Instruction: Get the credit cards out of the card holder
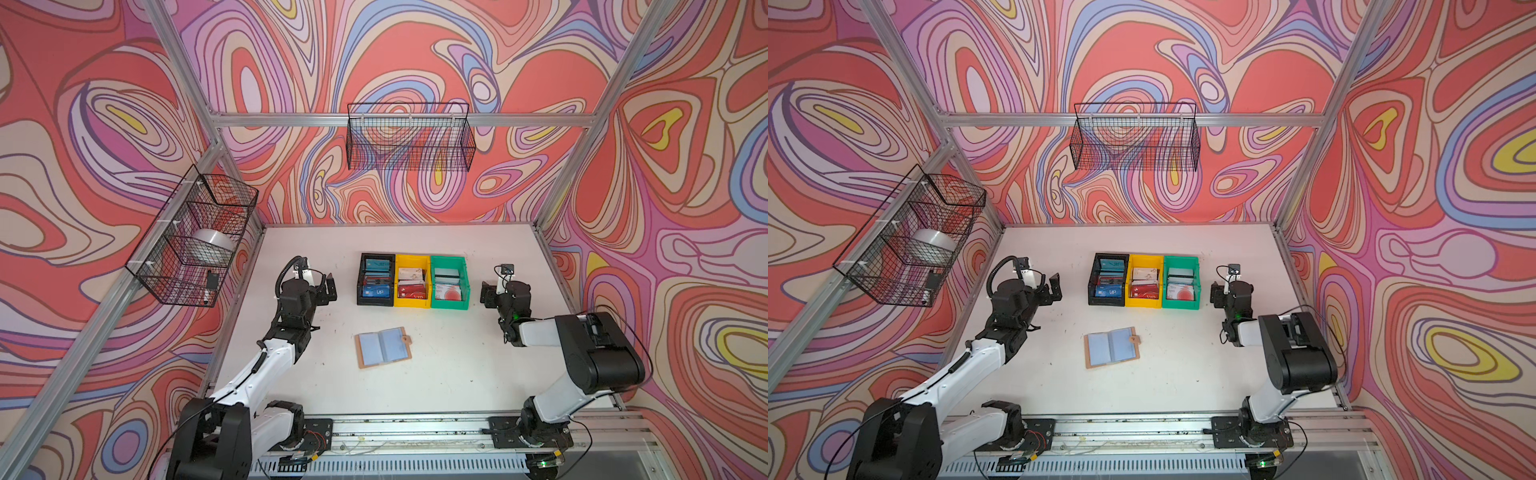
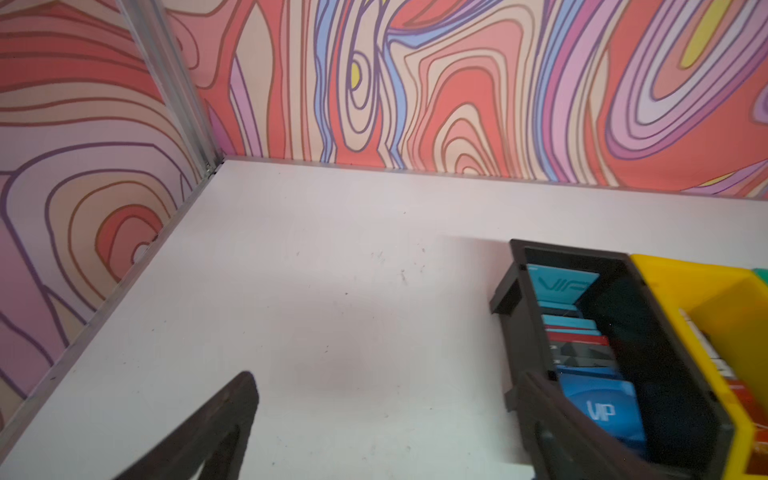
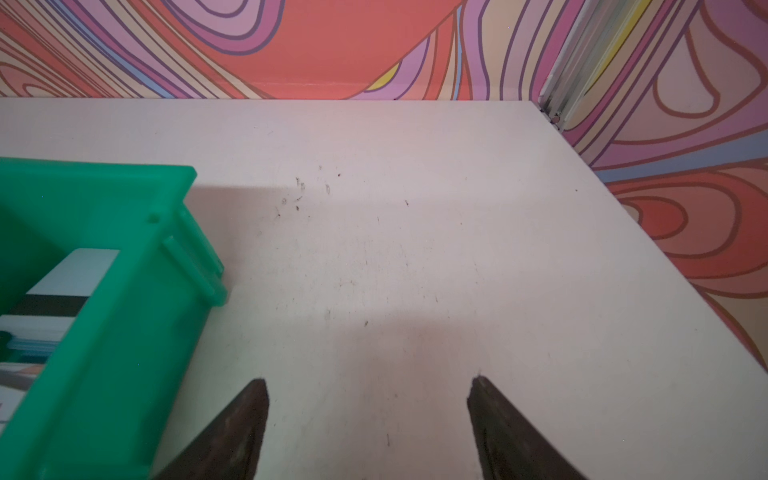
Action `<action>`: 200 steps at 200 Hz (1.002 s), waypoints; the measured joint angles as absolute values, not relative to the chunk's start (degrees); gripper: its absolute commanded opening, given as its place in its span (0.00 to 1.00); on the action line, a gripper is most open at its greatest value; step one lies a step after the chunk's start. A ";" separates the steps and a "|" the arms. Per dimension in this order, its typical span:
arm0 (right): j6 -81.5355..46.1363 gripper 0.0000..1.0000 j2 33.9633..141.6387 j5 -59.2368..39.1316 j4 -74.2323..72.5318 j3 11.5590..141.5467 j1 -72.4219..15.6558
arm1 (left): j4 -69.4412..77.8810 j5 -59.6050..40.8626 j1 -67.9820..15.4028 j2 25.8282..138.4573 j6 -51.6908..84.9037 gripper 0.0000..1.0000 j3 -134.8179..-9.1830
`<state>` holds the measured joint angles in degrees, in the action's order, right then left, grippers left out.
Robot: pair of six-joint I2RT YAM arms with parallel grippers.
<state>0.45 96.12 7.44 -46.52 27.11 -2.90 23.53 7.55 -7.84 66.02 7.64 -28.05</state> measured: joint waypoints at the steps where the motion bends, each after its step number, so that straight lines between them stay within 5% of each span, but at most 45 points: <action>1: 0.45 0.79 96.27 7.44 -46.83 27.03 -2.87 | 23.90 7.53 -7.68 66.28 7.57 1.00 -27.75; 99: 0.32 0.84 98.06 5.06 -55.31 25.50 -1.91 | 36.01 6.81 -3.33 74.22 2.09 1.00 -24.08; 114: 0.34 0.87 98.06 5.06 -55.64 25.50 -1.91 | 39.81 7.64 -3.31 76.73 1.93 1.00 -22.96; 123: 0.30 0.98 98.06 5.06 -55.77 25.50 -1.91 | 44.60 8.23 -3.29 79.64 1.91 1.00 -20.97; 146: 0.30 0.98 98.06 5.15 -55.88 25.50 -1.91 | 52.23 9.65 -3.27 88.29 1.96 1.00 -15.73; 200: 0.30 0.98 98.06 5.10 -55.90 25.50 -1.89 | 52.64 9.47 -2.63 88.40 1.96 1.00 -19.62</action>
<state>0.30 98.06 5.10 -55.90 25.50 -1.89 52.64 9.47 -2.63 88.40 1.96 -19.62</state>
